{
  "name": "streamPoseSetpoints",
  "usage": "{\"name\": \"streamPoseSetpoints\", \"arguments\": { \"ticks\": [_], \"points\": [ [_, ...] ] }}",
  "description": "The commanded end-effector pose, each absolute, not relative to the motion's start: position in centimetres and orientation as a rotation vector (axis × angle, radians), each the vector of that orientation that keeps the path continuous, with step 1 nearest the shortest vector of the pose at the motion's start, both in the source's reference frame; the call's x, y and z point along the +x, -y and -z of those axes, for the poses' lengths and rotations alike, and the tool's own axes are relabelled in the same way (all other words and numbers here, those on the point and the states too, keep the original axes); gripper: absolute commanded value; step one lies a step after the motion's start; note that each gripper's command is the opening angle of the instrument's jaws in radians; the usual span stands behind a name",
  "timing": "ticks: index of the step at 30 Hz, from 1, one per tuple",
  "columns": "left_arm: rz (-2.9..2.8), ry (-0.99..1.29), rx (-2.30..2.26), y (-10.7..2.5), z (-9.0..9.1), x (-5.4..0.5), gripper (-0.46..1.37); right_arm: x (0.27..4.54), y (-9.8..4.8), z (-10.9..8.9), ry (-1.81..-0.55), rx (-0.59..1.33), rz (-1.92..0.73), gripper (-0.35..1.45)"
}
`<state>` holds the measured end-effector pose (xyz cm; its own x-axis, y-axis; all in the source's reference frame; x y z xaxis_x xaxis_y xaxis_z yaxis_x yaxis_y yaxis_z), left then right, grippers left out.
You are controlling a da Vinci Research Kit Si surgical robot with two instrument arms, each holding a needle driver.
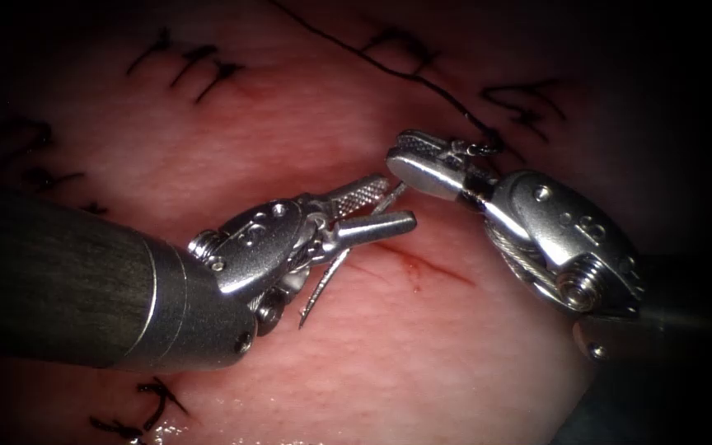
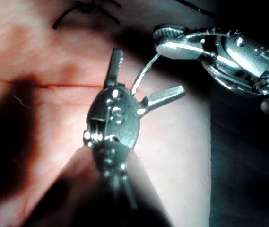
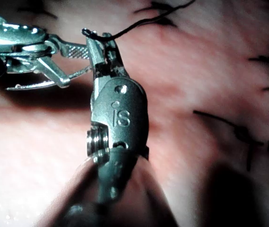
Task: Wound Closure
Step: Pass the needle from the left to the right gripper, then throw the needle through the top of the cut
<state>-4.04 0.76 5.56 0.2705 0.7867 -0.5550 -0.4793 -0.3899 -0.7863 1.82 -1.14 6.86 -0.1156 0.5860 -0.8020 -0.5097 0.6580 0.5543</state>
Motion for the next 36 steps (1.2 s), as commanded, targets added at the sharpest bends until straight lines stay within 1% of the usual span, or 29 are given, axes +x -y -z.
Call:
{"name": "streamPoseSetpoints", "arguments": {
  "ticks": [1, 3, 8, 11, 14, 15, 24, 36],
  "points": [
    [-1.427, 0.304, -1.390, -0.76, -5.60, -4.04, 1.29, 1.81, 1.14, -6.86, -1.402, 0.068, -0.932, -0.35],
    [-1.455, 0.306, -1.375, -0.77, -5.63, -4.05, 1.36, 1.80, 1.14, -6.86, -1.403, 0.063, -0.919, -0.35],
    [-1.504, 0.334, -1.339, -0.78, -5.68, -3.97, 1.36, 1.74, 1.15, -6.85, -1.399, 0.064, -0.902, -0.35],
    [-1.523, 0.343, -1.332, -0.78, -5.69, -3.90, 1.33, 1.71, 1.15, -6.86, -1.397, 0.061, -0.888, -0.35],
    [-1.536, 0.355, -1.325, -0.77, -5.70, -3.83, 1.27, 1.66, 1.16, -6.86, -1.391, 0.061, -0.871, -0.35],
    [-1.539, 0.359, -1.328, -0.76, -5.70, -3.78, 1.23, 1.63, 1.17, -6.87, -1.390, 0.060, -0.861, -0.35],
    [-1.605, 0.395, -1.274, -0.70, -5.75, -3.63, 1.20, 1.61, 1.21, -6.92, -1.376, 0.066, -0.841, -0.35],
    [-1.592, 0.399, -1.273, -0.65, -5.87, -3.63, 1.19, 1.61, 1.22, -6.92, -1.371, 0.060, -0.828, -0.35]
  ]
}}
